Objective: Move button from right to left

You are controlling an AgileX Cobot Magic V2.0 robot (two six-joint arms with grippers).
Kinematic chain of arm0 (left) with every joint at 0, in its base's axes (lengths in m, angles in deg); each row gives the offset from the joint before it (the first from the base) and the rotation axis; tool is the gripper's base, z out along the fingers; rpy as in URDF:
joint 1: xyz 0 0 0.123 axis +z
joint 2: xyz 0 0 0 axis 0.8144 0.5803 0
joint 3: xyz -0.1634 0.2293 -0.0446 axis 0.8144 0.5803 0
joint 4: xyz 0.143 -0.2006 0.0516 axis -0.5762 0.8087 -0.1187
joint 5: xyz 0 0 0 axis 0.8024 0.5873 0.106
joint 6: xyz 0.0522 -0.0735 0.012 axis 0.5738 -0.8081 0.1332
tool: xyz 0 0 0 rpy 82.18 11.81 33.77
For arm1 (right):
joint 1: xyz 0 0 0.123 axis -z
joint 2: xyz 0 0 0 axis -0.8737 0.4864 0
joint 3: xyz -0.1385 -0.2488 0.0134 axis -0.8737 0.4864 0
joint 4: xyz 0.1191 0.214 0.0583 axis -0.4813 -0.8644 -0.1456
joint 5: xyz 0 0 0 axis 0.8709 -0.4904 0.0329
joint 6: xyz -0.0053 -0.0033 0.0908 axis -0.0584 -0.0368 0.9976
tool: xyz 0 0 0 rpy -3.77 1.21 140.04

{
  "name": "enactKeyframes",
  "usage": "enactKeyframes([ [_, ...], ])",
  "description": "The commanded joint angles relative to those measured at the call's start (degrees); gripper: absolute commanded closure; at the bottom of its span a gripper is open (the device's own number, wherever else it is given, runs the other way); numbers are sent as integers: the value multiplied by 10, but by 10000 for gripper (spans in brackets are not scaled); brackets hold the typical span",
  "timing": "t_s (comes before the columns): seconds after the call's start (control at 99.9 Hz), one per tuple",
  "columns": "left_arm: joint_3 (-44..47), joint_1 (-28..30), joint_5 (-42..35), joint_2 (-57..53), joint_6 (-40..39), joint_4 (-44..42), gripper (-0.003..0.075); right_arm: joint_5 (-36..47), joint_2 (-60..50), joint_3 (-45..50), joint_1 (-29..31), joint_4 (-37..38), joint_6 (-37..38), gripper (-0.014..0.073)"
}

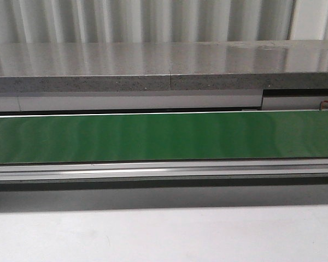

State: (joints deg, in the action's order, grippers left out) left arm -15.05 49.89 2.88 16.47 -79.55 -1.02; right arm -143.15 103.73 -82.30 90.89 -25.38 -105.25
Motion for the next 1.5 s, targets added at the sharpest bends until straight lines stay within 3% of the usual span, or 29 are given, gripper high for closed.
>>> enactKeyframes([
  [0.0, 14, -5, -47, -19, -4, 4, 740, 3, -46, -1, -18, -26, -1, 335],
  [0.26, 14, -5, -47, -19, -4, 4, 740, 33, -48, 46, -110, -19, 0, 335],
  [0.42, 14, -5, -47, -19, -4, 4, 740, 50, -48, 66, -150, 24, 34, 335],
  [0.991, 14, -5, -47, -19, -4, 4, 740, 73, -33, 75, -161, 43, 53, 328],
  [1.261, 14, -5, -47, -19, -4, 4, 740, 69, -24, 75, -162, 43, 53, 94],
  [1.491, 14, -5, -47, -19, -4, 4, 740, 78, -27, 75, -162, 18, 52, 63],
])
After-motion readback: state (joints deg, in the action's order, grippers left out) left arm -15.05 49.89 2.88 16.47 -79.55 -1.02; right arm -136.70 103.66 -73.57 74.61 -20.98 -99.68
